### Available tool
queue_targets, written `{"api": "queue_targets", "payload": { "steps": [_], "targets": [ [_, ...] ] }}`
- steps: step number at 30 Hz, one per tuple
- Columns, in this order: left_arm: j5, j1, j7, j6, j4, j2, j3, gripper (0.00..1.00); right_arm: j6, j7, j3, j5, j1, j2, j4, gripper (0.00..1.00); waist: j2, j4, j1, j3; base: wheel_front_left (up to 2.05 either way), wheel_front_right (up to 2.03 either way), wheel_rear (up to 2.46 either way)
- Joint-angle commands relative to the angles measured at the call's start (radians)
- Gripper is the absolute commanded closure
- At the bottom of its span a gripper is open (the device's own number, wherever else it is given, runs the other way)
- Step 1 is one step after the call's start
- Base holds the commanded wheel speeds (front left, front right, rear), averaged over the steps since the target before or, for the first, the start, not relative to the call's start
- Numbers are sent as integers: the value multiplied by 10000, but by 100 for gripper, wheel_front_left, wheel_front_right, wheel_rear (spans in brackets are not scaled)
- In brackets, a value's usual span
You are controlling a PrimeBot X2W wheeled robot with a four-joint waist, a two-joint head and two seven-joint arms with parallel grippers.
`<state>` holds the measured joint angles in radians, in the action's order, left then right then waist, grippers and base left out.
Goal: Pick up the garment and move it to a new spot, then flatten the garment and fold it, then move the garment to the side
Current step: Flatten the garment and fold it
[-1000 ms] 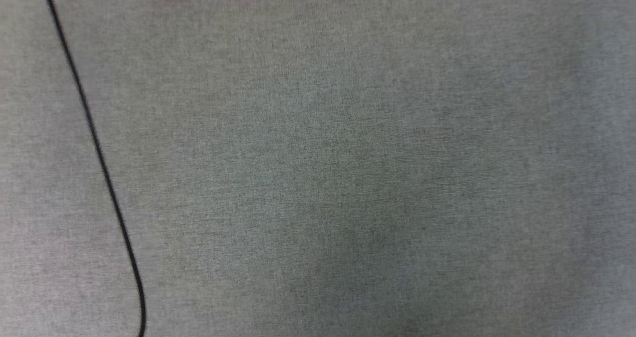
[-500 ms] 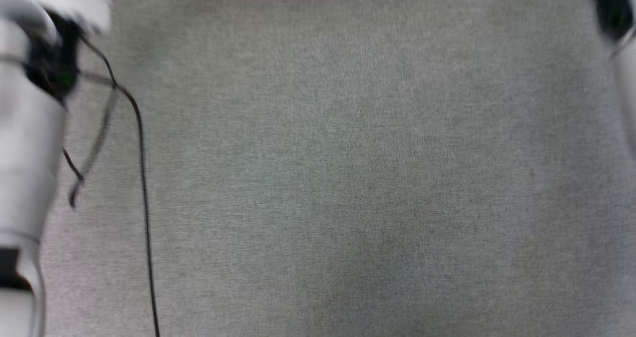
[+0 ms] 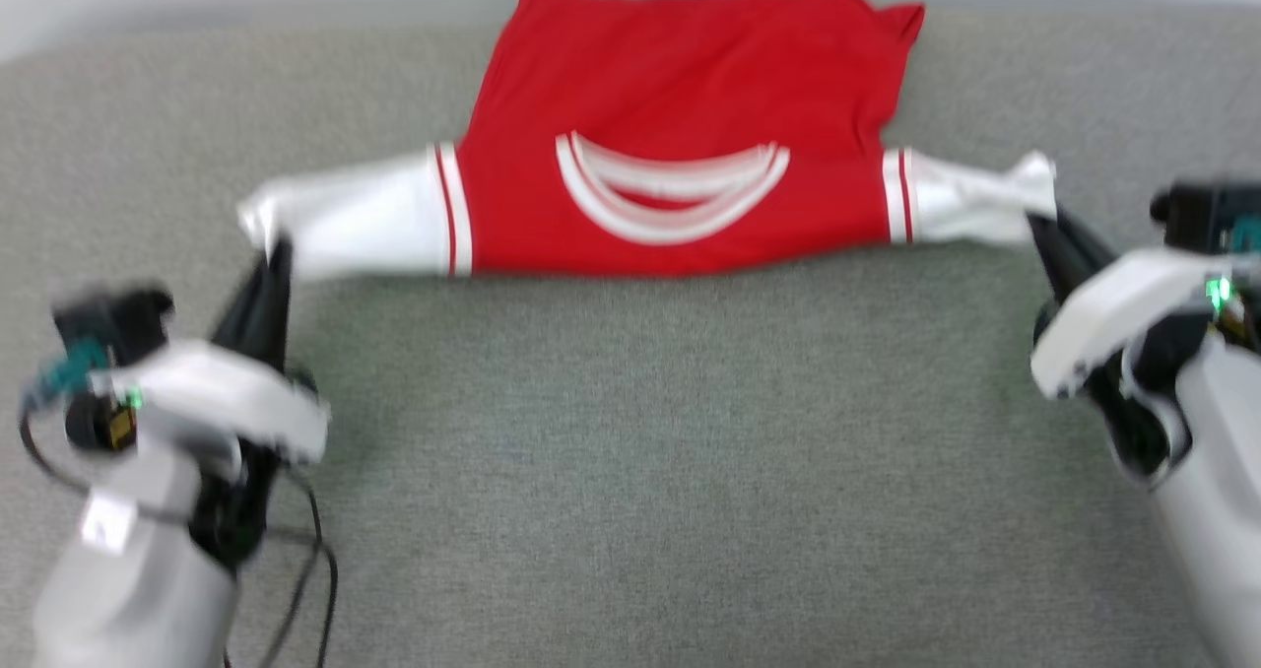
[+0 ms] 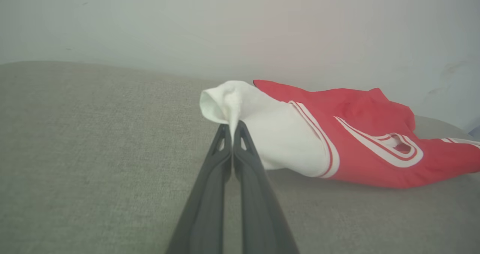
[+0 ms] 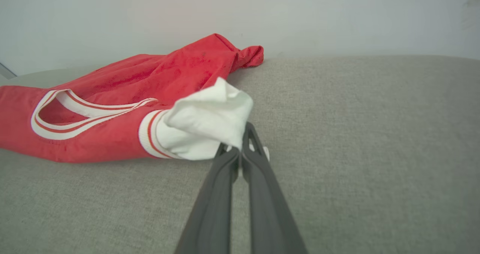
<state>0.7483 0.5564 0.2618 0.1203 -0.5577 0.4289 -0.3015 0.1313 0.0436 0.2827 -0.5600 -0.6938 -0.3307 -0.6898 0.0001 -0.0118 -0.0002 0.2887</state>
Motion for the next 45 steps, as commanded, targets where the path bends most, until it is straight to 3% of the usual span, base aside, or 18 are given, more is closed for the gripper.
{"api": "queue_targets", "payload": {
  "steps": [1,10,20,29,30,31,32,33,39,45],
  "targets": [
    [-32,-753,40,-88,215,-44,244,100,-9,-92,-204,20,716,-33,372,100,-1,-40,2,-685,0,0,0],
    [18,-4075,29,-654,1668,-451,882,100,-12,-817,-2139,378,4671,449,2399,100,-1,44,2,-2084,0,0,0],
    [341,-7144,-394,-1517,3243,-373,868,100,-13,-2450,-4448,1581,8708,2142,5554,100,-1,80,2,-3020,0,0,0],
    [27,-7849,-474,-1877,3885,-317,613,100,-10,-3224,-4522,2017,9885,2628,6513,100,-1,148,2,-3130,0,0,0],
    [-18,-7794,-473,-1899,3927,-317,582,100,-10,-3201,-4464,2095,9899,2642,6558,95,-1,156,2,-3119,0,0,0],
    [-97,-7701,-458,-1924,3976,-292,544,100,-10,-3153,-4426,2129,9865,2659,6576,83,-1,163,2,-3096,0,0,0],
    [-131,-7600,-464,-1912,4028,-278,508,100,-10,-3176,-4389,2060,9790,2682,6560,61,-1,164,2,-3073,0,0,0],
    [-178,-7504,-473,-1899,4078,-267,466,100,-10,-3155,-4296,2148,9679,2663,6590,0,-1,164,2,-3049,0,0,0],
    [-545,-7045,-419,-1951,4412,-266,261,100,-7,-2554,-4010,2558,8697,2241,6730,0,-1,209,2,-2730,0,0,0],
    [-825,-6425,-311,-1957,4751,-393,134,100,-7,-2571,-4438,2462,6883,2048,6167,0,-1,627,2,-2068,0,0,0]
  ]
}}
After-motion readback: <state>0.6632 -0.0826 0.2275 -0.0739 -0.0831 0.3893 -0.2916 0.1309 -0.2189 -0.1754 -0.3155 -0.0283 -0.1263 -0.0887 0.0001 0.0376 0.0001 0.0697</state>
